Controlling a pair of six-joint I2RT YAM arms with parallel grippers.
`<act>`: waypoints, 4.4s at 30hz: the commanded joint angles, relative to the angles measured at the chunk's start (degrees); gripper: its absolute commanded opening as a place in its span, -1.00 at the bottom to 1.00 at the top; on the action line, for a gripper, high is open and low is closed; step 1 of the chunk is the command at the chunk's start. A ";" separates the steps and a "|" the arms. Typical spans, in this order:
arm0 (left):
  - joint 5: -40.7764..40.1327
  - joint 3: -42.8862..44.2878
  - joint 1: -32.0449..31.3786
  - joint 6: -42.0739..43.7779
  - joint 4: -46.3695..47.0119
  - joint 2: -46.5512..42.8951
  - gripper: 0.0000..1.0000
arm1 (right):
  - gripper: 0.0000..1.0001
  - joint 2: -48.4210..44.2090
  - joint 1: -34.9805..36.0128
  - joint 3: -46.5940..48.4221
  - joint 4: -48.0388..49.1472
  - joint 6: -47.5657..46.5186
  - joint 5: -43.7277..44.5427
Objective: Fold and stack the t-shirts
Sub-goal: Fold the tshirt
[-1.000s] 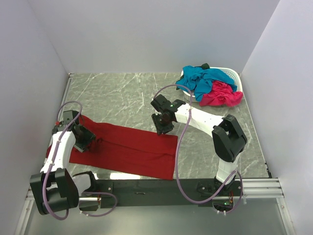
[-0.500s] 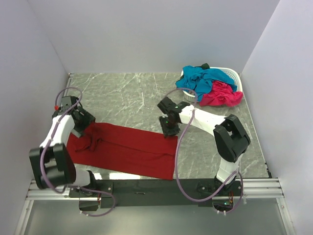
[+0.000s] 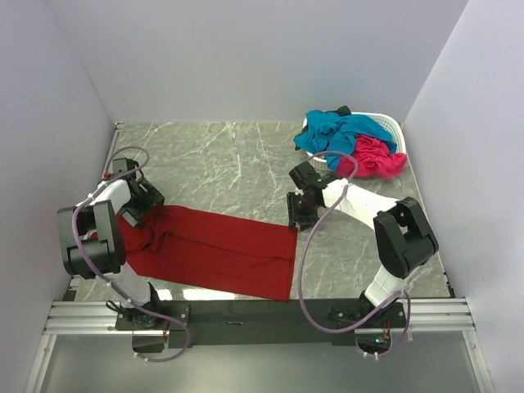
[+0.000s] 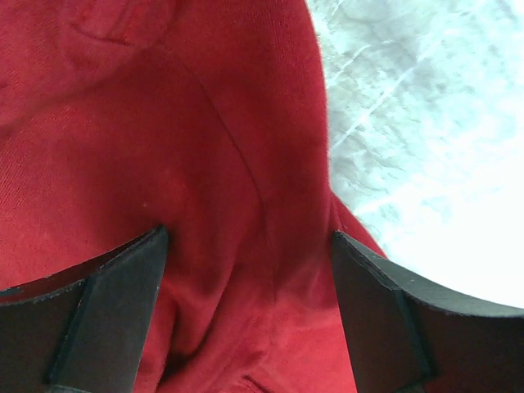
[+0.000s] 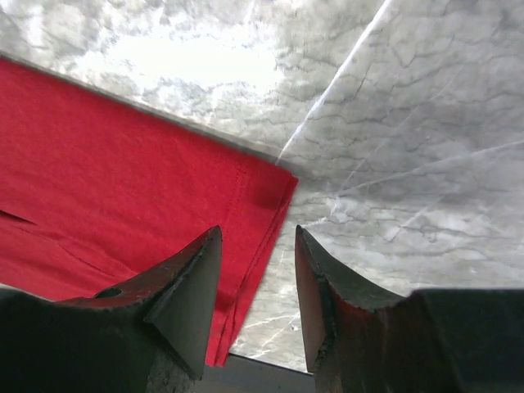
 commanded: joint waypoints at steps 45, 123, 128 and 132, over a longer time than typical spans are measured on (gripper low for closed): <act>14.37 1.60 -17.90 -7.55 6.01 -0.76 0.79 | -1.00 11.77 -21.95 18.66 -7.22 -9.69 15.18; 9.27 -23.36 -9.63 -7.46 4.78 -25.99 0.55 | -0.07 38.39 24.80 54.62 -8.98 2.17 -7.58; 9.01 -23.44 -9.81 -7.55 4.60 -26.34 0.55 | -0.07 38.67 24.72 54.71 -10.48 1.73 -4.60; 9.01 -23.36 -9.90 -7.55 4.51 -26.34 0.55 | -0.08 38.05 24.54 53.22 -10.13 1.56 -4.07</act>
